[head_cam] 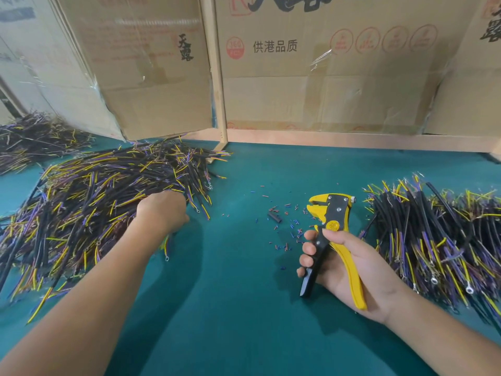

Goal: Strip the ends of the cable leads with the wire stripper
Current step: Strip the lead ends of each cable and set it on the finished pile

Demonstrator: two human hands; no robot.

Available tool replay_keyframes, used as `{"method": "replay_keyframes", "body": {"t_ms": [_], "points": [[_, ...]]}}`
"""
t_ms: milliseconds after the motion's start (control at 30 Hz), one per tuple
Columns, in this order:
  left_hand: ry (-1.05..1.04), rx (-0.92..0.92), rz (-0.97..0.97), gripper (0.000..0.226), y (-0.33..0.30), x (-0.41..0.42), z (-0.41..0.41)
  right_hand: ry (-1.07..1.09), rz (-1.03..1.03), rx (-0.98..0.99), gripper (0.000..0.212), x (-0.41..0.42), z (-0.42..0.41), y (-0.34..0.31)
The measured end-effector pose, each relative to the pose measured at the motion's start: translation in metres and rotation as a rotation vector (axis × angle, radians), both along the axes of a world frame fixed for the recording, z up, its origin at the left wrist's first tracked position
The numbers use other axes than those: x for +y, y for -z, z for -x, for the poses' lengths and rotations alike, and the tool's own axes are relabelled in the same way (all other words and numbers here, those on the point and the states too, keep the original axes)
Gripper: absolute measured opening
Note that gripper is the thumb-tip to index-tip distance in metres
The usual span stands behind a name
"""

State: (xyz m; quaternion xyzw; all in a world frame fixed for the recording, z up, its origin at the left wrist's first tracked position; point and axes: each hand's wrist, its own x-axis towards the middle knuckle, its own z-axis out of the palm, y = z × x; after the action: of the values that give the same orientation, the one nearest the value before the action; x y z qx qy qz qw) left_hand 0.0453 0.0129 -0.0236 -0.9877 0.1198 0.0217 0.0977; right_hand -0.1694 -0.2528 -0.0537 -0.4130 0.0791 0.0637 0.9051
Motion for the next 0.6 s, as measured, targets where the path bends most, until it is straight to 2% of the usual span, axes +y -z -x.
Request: {"method": "replay_keyframes", "body": {"t_ms": [200, 267, 300, 333, 400, 467, 533, 600], "points": [[0.035, 0.022, 0.243, 0.041, -0.022, -0.02, 0.01, 0.002, 0.021, 0.011, 0.029, 0.001, 0.0, -0.002], [0.084, 0.053, 0.392, 0.04, -0.038, -0.025, 0.016, 0.004, 0.025, 0.016, 0.028, 0.002, 0.0, -0.003], [0.131, 0.086, 0.529, 0.036, -0.044, -0.029, 0.022, 0.003, 0.024, 0.017, 0.028, 0.002, 0.0, -0.003], [0.189, 0.157, 0.747, 0.029, -0.048, -0.033, 0.03, 0.002, 0.02, 0.017, 0.028, 0.002, 0.0, -0.003], [0.347, 0.417, 1.309, 0.02, -0.048, -0.051, 0.057, -0.001, 0.011, 0.018, 0.026, 0.001, 0.001, -0.002], [0.46, 0.646, 1.728, 0.011, -0.034, -0.074, 0.082, -0.006, 0.005, 0.022, 0.027, 0.001, 0.0, -0.001], [0.454, 0.715, 1.881, 0.004, -0.018, -0.096, 0.1, -0.011, 0.006, 0.022, 0.027, 0.0, -0.001, 0.001], [0.427, 0.758, 1.902, 0.008, -0.006, -0.109, 0.111, -0.017, 0.009, 0.027, 0.027, -0.001, -0.002, 0.002]]}}
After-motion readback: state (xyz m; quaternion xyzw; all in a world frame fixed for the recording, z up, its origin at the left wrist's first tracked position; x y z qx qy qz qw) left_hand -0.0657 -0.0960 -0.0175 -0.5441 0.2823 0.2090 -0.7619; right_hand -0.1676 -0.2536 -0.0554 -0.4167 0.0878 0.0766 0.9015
